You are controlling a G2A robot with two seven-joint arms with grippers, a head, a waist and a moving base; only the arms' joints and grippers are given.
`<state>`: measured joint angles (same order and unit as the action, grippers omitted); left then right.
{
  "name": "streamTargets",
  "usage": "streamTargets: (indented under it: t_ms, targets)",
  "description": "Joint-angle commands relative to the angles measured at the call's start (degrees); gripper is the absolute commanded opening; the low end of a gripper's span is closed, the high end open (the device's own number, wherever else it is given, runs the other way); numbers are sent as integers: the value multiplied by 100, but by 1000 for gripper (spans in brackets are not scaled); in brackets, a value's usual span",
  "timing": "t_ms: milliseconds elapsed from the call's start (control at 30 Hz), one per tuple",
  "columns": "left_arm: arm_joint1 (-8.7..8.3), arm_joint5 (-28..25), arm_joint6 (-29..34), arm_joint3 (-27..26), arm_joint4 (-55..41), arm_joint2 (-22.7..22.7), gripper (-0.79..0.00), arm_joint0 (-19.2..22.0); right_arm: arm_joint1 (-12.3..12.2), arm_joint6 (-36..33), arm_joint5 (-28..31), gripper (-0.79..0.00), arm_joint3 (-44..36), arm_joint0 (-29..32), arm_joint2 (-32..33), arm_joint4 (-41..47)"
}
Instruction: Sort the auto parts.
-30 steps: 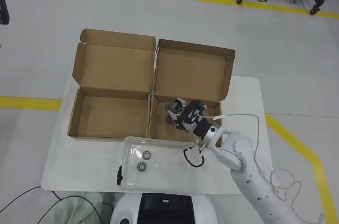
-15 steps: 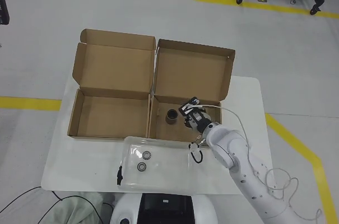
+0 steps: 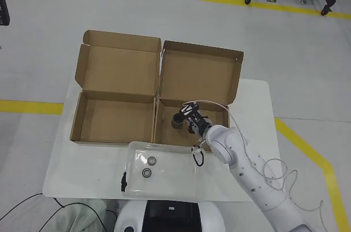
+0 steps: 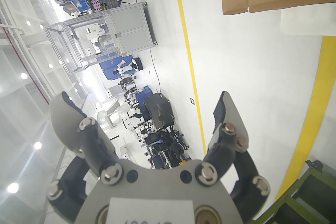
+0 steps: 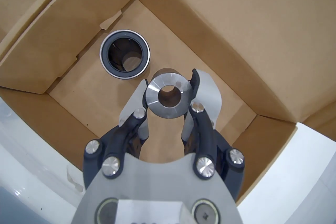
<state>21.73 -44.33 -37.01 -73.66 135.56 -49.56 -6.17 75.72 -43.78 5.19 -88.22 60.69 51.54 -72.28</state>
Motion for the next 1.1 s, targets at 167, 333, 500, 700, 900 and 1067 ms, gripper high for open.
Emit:
streamTargets:
  t_ms: [167, 333, 500, 700, 900, 1067]
  targets:
    - [0, 0, 0, 0, 0, 0, 0, 0, 72, -31, 0, -785, 372, -146, -66, 166]
    - [0, 0, 0, 0, 0, 0, 0, 0, 126, -86, 29, -785, 657, -285, -125, 269]
    - [0, 0, 0, 0, 0, 0, 0, 0, 163, -177, -25, -736, 755, -344, -159, 280]
    - [0, 0, 0, 0, 0, 0, 0, 0, 203, -192, -6, -594, 885, -391, -178, 361]
    - [0, 0, 0, 0, 0, 0, 0, 0, 238, -175, -9, -505, 980, -430, -185, 420]
    - [0, 0, 0, 0, 0, 0, 0, 0, 245, -92, -8, -413, 918, -386, -136, 447]
